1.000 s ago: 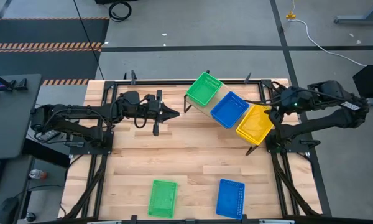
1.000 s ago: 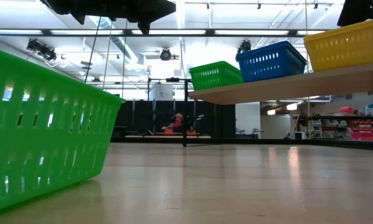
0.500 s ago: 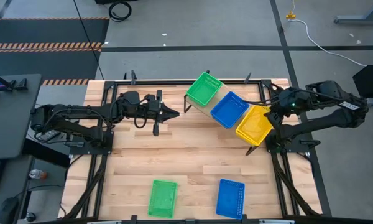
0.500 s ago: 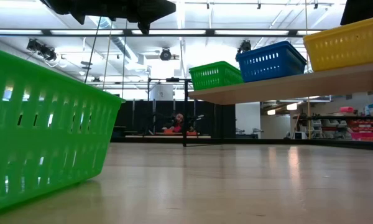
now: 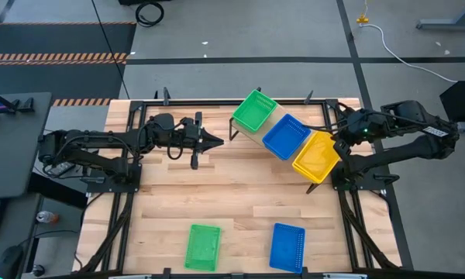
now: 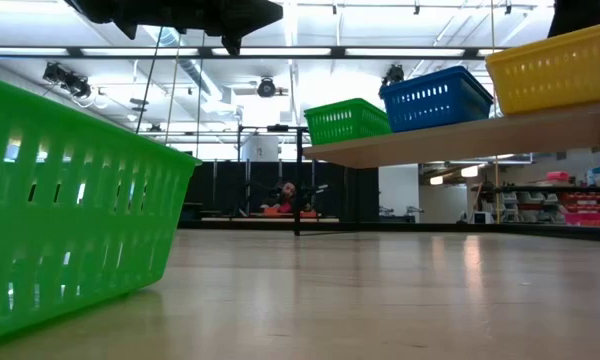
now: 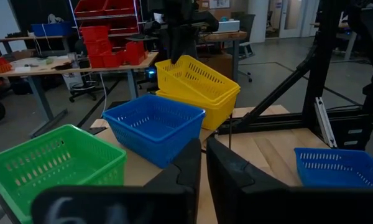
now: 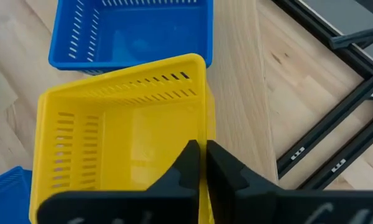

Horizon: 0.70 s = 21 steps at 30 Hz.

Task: Stack baskets on shelf by color
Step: Stack the yellow bin on top of the yellow bins on the shelf

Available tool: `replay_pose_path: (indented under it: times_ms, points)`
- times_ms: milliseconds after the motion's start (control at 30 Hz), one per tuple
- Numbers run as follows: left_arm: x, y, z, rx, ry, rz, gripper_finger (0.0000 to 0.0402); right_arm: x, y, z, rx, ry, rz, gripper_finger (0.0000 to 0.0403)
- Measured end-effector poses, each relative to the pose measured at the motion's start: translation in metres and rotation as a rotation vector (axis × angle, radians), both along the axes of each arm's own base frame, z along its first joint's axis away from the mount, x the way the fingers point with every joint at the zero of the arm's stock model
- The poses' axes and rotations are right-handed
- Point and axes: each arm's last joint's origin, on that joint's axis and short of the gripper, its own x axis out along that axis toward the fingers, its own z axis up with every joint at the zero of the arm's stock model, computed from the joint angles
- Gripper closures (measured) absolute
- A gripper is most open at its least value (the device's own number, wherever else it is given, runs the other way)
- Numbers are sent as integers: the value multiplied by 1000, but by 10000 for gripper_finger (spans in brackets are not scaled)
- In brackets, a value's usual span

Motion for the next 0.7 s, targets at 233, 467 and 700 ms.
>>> replay_pose_path:
  times_ms: [233, 467, 700]
  points:
    - [0, 0, 0, 0, 0, 0, 367, 0, -1, 0, -19, 1, -7, 371]
    - [0, 0, 0, 0, 0, 0, 370, 1, -1, -2, -27, 13, -2, 361]
    - [0, 0, 0, 0, 0, 0, 370, 5, -1, -13, -22, 62, 4, 300]
